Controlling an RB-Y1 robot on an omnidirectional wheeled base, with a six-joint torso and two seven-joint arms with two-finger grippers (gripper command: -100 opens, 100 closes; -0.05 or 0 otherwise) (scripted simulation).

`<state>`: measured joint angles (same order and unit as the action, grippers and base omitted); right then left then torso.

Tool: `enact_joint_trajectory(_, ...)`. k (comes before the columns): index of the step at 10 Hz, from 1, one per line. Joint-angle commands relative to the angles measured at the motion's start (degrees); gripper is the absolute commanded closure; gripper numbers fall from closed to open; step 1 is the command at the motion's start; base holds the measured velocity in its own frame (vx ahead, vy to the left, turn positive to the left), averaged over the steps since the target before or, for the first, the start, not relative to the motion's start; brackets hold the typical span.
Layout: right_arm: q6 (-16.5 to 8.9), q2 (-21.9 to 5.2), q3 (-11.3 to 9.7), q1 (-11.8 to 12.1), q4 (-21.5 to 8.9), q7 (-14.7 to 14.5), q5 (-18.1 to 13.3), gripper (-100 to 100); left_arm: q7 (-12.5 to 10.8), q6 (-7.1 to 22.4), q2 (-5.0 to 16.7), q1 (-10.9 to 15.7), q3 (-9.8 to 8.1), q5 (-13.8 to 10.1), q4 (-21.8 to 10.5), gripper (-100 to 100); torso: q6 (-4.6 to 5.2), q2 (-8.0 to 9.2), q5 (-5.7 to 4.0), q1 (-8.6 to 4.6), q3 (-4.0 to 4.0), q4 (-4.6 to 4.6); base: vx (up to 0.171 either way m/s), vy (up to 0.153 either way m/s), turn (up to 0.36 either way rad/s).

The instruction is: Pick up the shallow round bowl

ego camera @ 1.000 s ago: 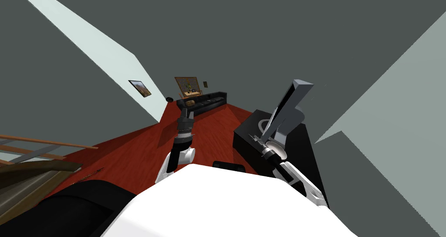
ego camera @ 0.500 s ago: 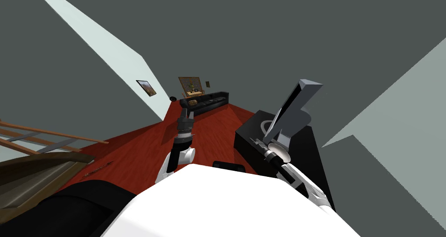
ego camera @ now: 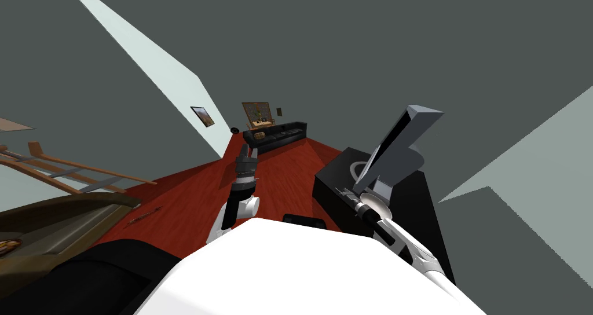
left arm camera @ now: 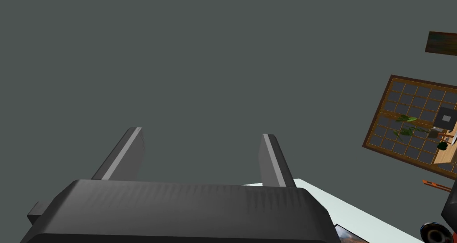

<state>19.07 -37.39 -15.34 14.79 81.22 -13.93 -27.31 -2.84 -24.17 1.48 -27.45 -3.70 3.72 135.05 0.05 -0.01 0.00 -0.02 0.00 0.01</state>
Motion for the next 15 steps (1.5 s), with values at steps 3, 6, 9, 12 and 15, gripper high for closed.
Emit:
enact_joint_trajectory(3, -0.48, -3.04, -1.8, -1.01, -6.17, -1.9, -1.44, -100, 0.0, 0.0, 0.0, 0.0, 0.0, 0.0, 0.0, 0, 0.0, 0.0, 0.0, -0.01, 0.0, 0.0, 0.001, 0.003, 0.097)
enact_joint_trajectory(6, -0.72, -4.27, -2.72, -1.57, -10.31, -2.75, -2.06, -100, 0.0, 0.0, 0.0, 0.0, 0.0, 0.0, 0.0, 0, -0.02, -0.01, 0.0, 0.0, 0.0, 0.0, 0.002, 0.0, 0.082)
enact_joint_trajectory(9, -1.11, -6.53, -4.6, -2.55, -15.2, -4.36, -3.15, -100, 0.0, 0.0, 0.0, 0.0, 0.0, 0.0, 0.0, 0, 0.01, 0.0, -0.01, -0.01, 0.0, 0.0, 0.004, 0.0, 0.087)
enact_joint_trajectory(12, -1.27, -7.55, -5.54, -2.98, -19.53, -5.11, -3.62, -100, 0.0, 0.0, 0.0, 0.0, 0.0, 0.0, 0.0, 0, -0.02, -0.02, 0.0, -0.02, -0.01, 0.0, 0.005, -0.003, 0.081)
enact_joint_trajectory(15, -1.52, -9.37, -7.38, -3.74, -25.26, -6.49, -4.37, -100, 0.0, 0.0, 0.0, 0.0, 0.0, 0.0, 0.0, 0, -0.01, -0.03, -0.01, -0.03, -0.02, 0.0, 0.009, -0.006, 0.104)
